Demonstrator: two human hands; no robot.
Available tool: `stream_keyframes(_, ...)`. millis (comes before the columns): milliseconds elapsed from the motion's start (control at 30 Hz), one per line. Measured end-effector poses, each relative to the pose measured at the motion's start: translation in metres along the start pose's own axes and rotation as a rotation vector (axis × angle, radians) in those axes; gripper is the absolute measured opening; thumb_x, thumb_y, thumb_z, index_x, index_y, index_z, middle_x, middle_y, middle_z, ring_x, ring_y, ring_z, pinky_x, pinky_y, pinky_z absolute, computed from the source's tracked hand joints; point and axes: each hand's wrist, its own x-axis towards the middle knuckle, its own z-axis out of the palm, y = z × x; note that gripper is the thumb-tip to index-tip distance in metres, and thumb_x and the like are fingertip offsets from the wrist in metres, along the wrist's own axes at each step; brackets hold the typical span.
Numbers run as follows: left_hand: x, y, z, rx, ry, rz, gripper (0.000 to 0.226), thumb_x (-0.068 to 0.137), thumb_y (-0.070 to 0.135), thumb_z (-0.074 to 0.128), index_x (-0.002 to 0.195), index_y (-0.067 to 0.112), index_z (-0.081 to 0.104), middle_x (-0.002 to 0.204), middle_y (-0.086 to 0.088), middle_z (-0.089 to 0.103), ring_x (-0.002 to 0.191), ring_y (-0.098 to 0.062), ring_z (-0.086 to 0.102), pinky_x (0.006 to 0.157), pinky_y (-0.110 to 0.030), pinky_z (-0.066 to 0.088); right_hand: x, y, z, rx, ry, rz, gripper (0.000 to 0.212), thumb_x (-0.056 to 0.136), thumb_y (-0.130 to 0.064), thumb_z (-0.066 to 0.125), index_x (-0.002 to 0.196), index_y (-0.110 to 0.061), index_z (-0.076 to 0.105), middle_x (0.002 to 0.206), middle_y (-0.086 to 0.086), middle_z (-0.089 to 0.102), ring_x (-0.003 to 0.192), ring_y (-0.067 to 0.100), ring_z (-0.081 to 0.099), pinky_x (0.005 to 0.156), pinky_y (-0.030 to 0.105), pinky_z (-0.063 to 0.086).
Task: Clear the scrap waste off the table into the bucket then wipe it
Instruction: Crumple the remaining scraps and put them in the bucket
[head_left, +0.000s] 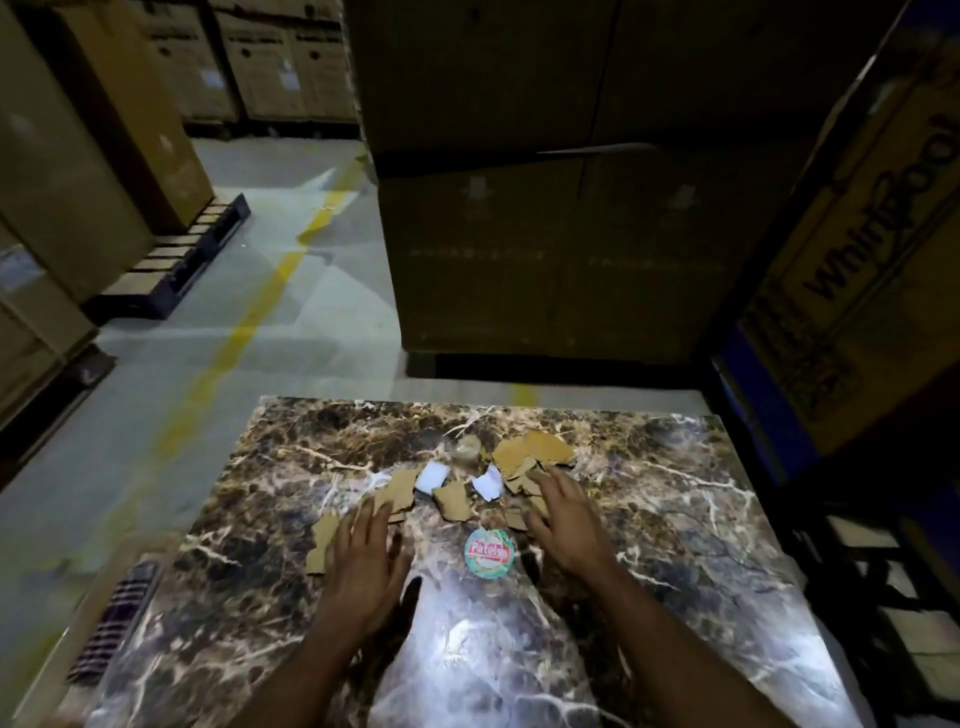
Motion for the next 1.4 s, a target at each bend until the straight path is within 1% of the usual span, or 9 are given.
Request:
stream_keyframes(67,0.011,-0.017,0.0,0.009,-0.02,-0.064,0.086,0.086,0.074,0.012,0.159,0.028,0.015,0.168,-0.001,0.017,0.154,-0.028,0.008,0.124,-0.05,0.014,0.026,0.013,-0.003,-0.089,-0.02,-0.008,0.074,0.086,-0.069,0.025,0.152,-0.037,0.037,0.165,0.001,0.027,0.151,0.026,0.024,0.118,0.05,0.024)
stream_keyframes(200,0.038,-0.043,0.007,-0.021,-0.05,-0.107,0.092,0.078,0.08,0.012,0.159,0.038,0.008,0.17,0.001,0.0,0.155,-0.027,-0.003,0.124,-0.053,0.01,0.074,0.034,0.006,-0.282,-0.099,-0.051,0.063,0.093,-0.07,0.033,0.153,-0.055,0.021,0.17,-0.006,0.002,0.156,0.029,0.001,0.121,0.056,0.007)
stream_keyframes(333,0.058,-0.05,0.022,0.042,-0.077,-0.013,0.072,0.089,0.082,0.018,0.153,0.058,-0.003,0.166,0.017,-0.014,0.154,-0.021,-0.015,0.122,-0.058,-0.003,0.089,0.039,0.028,-0.273,-0.093,-0.087,0.078,0.082,-0.087,0.007,0.154,-0.056,0.012,0.17,-0.007,-0.003,0.156,0.026,-0.006,0.122,0.057,0.002)
stream_keyframes(533,0.054,-0.019,0.048,0.018,-0.063,0.011,0.06,0.095,0.072,0.02,0.154,0.057,0.012,0.163,0.023,-0.009,0.155,-0.024,-0.015,0.117,-0.057,-0.019,0.049,0.018,0.081,-0.167,0.0,-0.057,0.058,0.097,-0.073,0.028,0.152,-0.058,0.019,0.169,-0.009,0.006,0.156,0.019,-0.011,0.123,0.053,-0.005)
stream_keyframes(800,0.019,0.018,0.07,-0.264,-0.051,0.149,0.07,0.096,0.058,0.033,0.159,0.034,0.015,0.162,0.025,0.005,0.153,-0.004,0.0,0.126,-0.041,0.005,-0.013,-0.025,0.106,-0.074,0.0,-0.063,0.052,0.099,-0.067,0.034,0.149,-0.054,0.032,0.17,-0.008,0.001,0.156,0.019,-0.009,0.123,0.054,-0.005)
stream_keyframes(967,0.018,0.001,0.045,-0.446,0.098,0.08,0.073,0.09,0.048,0.04,0.158,0.028,0.024,0.163,0.011,0.022,0.149,-0.012,0.015,0.12,-0.049,0.021,0.017,-0.031,0.071,0.057,0.166,-0.056,0.044,0.098,-0.056,0.037,0.137,-0.042,0.051,0.163,-0.005,0.027,0.148,0.019,0.023,0.12,0.048,0.013)
stream_keyframes(1167,0.057,0.016,0.041,-0.548,-0.084,0.048,0.052,0.105,0.053,0.037,0.152,0.05,0.017,0.167,0.018,0.006,0.151,-0.004,0.003,0.124,-0.053,0.013,0.09,-0.043,0.065,-0.034,-0.187,-0.14,0.062,0.102,-0.056,0.027,0.158,-0.031,0.025,0.166,-0.003,0.025,0.152,0.02,0.022,0.123,0.051,0.01)
stream_keyframes(1300,0.044,0.02,0.038,-0.842,-0.074,0.04,0.054,0.103,0.05,0.044,0.152,0.051,0.023,0.163,0.02,0.02,0.146,0.003,0.027,0.118,-0.039,0.034,0.057,-0.044,0.073,0.034,-0.131,-0.208,0.06,0.101,-0.059,0.025,0.157,-0.037,0.028,0.163,-0.011,0.03,0.151,0.012,0.021,0.124,0.053,0.011)
stream_keyframes(1400,0.014,-0.002,0.024,-0.832,0.08,0.008,0.055,0.1,0.044,0.044,0.154,0.035,0.033,0.161,0.009,0.028,0.139,0.014,0.031,0.109,-0.012,0.035,0.017,-0.025,0.068,0.141,0.02,-0.106,0.066,0.095,-0.068,0.022,0.156,-0.042,0.026,0.163,-0.017,0.019,0.149,0.006,0.015,0.124,0.047,0.004)
